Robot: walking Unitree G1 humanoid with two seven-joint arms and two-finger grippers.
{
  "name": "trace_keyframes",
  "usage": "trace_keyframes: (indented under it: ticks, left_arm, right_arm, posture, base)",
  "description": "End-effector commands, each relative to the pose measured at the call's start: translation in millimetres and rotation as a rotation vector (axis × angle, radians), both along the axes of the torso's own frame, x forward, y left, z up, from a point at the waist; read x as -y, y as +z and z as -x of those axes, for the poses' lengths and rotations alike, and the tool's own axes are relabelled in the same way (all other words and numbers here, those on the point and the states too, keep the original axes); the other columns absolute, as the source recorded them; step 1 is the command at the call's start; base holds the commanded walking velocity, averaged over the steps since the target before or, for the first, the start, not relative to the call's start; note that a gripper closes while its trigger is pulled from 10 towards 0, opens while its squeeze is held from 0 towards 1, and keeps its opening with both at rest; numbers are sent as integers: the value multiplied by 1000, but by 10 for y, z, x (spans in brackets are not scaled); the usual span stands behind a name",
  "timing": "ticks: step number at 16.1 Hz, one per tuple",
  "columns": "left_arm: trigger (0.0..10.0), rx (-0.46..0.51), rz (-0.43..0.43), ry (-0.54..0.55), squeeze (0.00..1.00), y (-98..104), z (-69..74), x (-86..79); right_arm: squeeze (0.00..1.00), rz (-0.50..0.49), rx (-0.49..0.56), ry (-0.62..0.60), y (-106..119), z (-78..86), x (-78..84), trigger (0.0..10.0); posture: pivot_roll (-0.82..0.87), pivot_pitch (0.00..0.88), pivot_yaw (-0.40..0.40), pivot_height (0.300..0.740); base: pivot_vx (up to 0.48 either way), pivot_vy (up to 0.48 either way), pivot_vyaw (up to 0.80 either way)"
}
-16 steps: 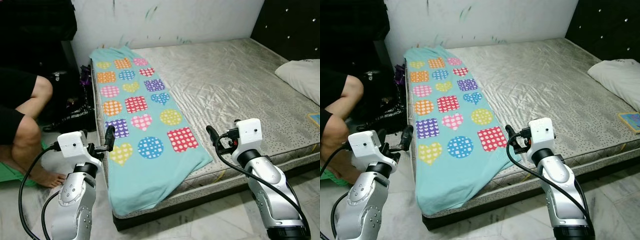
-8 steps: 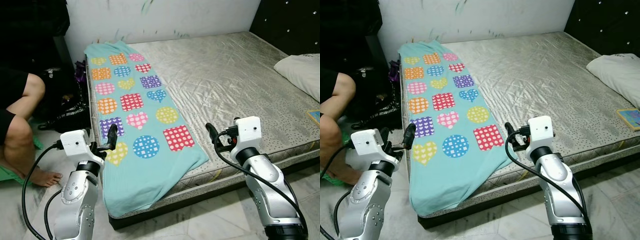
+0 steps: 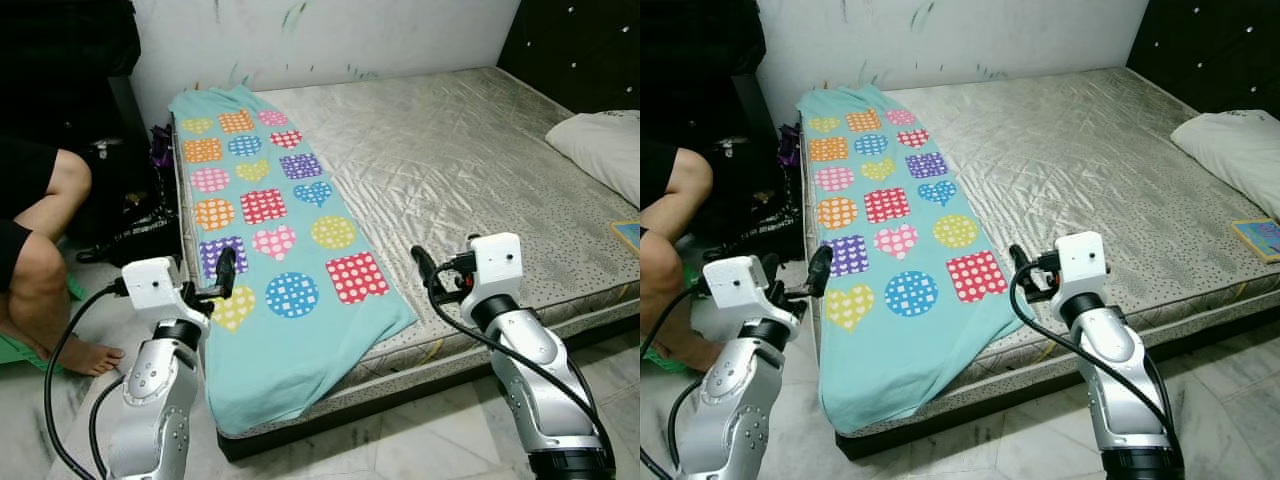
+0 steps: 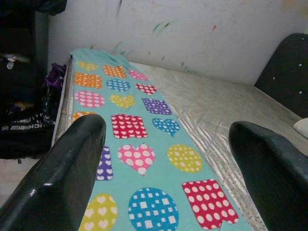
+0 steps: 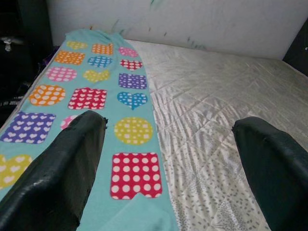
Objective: Clean up the room
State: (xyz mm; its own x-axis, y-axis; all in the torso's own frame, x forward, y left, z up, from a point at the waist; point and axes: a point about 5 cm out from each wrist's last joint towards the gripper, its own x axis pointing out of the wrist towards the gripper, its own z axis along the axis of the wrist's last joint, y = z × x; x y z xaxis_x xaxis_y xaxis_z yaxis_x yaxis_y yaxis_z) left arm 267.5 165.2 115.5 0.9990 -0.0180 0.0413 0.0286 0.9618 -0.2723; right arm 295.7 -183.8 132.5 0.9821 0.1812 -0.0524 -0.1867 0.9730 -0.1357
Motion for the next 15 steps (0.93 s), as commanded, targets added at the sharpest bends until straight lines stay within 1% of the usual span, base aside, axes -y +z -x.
trace_keyframes:
  ticks: [1, 5, 13, 15]
  left_arm:
    - [10000, -9, -8, -3, 0, -11, -19, 16]
    - [10000, -8, -7, -3, 0, -12, -22, 18]
    - [10000, -7, -7, -6, 0, -12, -32, 28]
    - [10000, -4, 5, -5, 0, -13, -32, 31]
  right_arm:
    - [0, 6, 13, -6, 26, -20, 7, 10000]
    - [0, 11, 14, -6, 27, -22, 10, 10000]
    - [0, 16, 13, -12, 15, -21, 19, 10000]
    - [0, 19, 14, -11, 12, -17, 19, 10000]
  posture:
    - [-127, 24, -5, 740]
    - [-128, 23, -6, 740]
    - [-131, 23, -5, 740]
    - [-131, 23, -5, 740]
  base:
    - [0, -247, 0]
    - [0, -262, 0]
    - [0, -326, 0]
    - [0, 0, 0]
